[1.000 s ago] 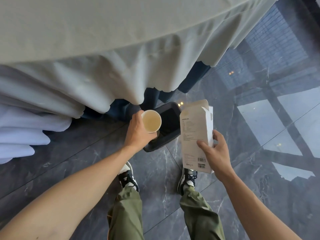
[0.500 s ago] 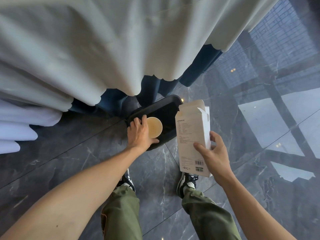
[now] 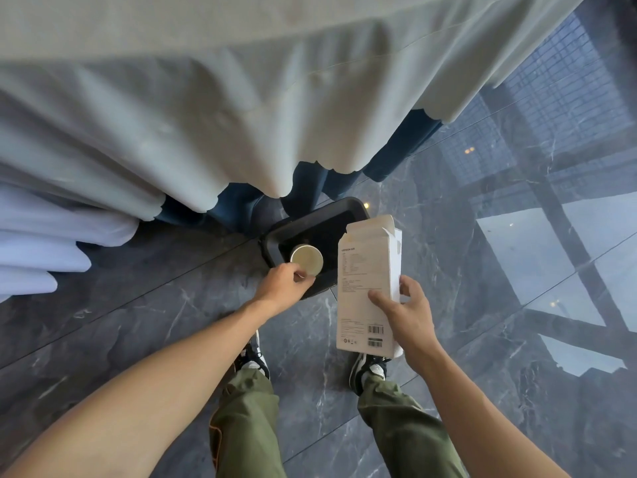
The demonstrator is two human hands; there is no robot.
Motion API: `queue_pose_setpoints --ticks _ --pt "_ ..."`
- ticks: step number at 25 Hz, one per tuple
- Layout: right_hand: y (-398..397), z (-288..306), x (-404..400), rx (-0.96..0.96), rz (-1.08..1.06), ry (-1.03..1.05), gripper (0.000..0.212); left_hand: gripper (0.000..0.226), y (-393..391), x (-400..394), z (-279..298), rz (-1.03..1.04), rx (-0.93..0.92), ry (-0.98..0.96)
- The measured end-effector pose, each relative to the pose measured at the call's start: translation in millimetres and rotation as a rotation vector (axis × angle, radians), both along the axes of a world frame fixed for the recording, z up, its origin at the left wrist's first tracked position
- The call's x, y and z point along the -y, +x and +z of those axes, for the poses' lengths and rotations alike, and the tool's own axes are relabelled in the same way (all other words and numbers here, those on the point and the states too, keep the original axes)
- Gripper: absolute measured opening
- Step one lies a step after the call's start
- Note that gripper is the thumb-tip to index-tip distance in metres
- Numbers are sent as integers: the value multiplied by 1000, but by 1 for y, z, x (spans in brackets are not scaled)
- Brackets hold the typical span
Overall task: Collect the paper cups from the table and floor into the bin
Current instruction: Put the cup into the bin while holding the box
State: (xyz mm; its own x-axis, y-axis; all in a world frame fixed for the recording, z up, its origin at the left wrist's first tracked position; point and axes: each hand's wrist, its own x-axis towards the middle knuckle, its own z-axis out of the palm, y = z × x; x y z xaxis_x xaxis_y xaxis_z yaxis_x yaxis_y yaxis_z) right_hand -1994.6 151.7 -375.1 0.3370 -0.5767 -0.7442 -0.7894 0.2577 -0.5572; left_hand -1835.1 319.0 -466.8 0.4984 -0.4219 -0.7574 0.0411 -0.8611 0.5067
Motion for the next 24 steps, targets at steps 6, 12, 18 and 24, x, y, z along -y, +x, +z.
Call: queue_pose_setpoints --ticks 6,12,18,24 --pt "15 -10 -2 3 -192 285 28 51 2 20 20 194 -428 -136" --pt "49 -36 -9 -45 -221 360 33 22 19 15 6 99 -340 -131" --pt "70 -51 -7 -168 -101 399 41 18 20 -1 -10 145 -314 -40" --pt "77 -49 -6 -196 -116 310 41 31 17 10 -12 264 -244 -54"
